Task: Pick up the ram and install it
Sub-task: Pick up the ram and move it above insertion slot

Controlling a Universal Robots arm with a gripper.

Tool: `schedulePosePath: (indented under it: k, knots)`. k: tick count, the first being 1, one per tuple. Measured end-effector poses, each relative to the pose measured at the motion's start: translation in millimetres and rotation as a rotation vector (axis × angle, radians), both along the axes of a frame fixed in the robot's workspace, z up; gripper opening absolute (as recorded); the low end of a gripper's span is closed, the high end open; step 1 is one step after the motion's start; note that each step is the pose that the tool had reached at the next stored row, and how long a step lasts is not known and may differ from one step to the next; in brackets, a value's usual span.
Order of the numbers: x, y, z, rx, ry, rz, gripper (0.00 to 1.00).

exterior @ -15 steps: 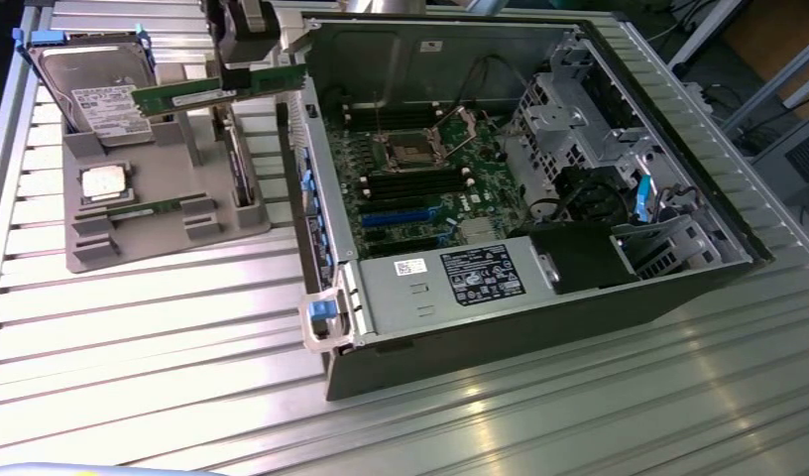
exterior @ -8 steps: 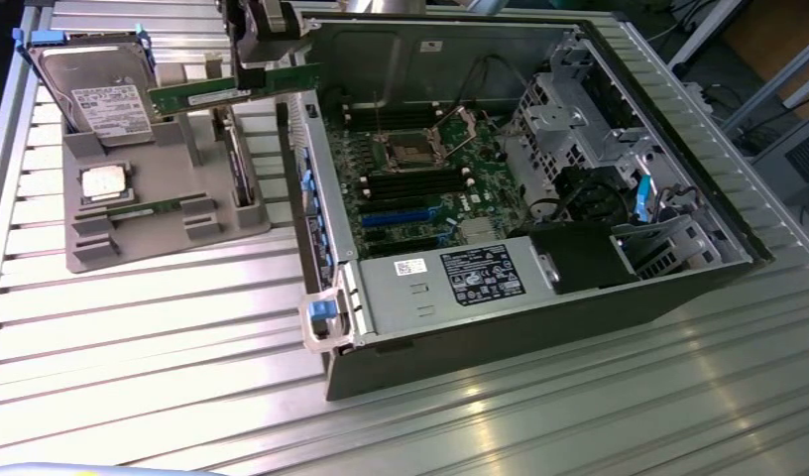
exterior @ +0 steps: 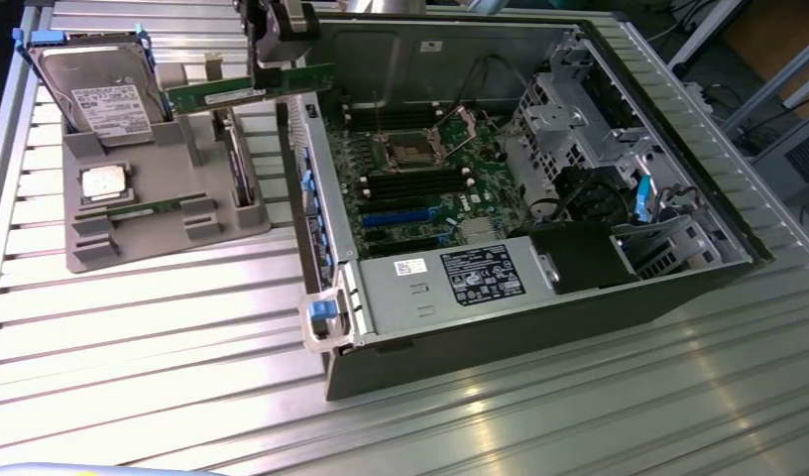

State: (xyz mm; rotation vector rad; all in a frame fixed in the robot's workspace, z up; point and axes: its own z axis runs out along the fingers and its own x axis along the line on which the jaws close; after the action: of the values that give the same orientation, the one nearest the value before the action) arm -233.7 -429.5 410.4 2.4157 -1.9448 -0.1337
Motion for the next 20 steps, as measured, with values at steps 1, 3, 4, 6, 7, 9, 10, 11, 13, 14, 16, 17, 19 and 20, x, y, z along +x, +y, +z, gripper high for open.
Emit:
schedulePosePath:
  k: [1,3,4,6,7,9,10,11,13,14,16,17,19,20]
  knots:
    - [1.0,0.0,0.0,0.0,0.0003,0.0,0.14]
    - [4.5,0.0,0.0,0.0,0.0015,0.0,0.14]
    - [6.4,0.0,0.0,0.0001,0.002,0.0,0.14]
    - [10.6,0.0,0.0,0.0,0.0032,0.0,0.14]
    - [12.2,0.0,0.0,0.0,0.0036,0.0,0.14]
    - [15.9,0.0,0.0,-0.0001,0.0047,0.0,0.14]
    - [17.6,0.0,0.0,0.0,0.005,0.0,0.14]
    - [19.6,0.0,0.0,0.0,0.0056,0.0,0.14]
    - [23.7,0.0,0.0,0.0001,0.0066,0.0,0.14]
    - [25.5,0.0,0.0,0.0,0.0071,0.0,0.14]
    - [29.2,0.0,0.0,0.0001,0.0081,0.0,0.14]
    - [30.9,0.0,0.0,0.0,0.0085,0.0,0.14]
    - [34.1,0.0,0.0,0.0,0.0094,0.0,0.14]
    - [39.2,0.0,0.0,-0.0001,0.0108,0.0,0.14]
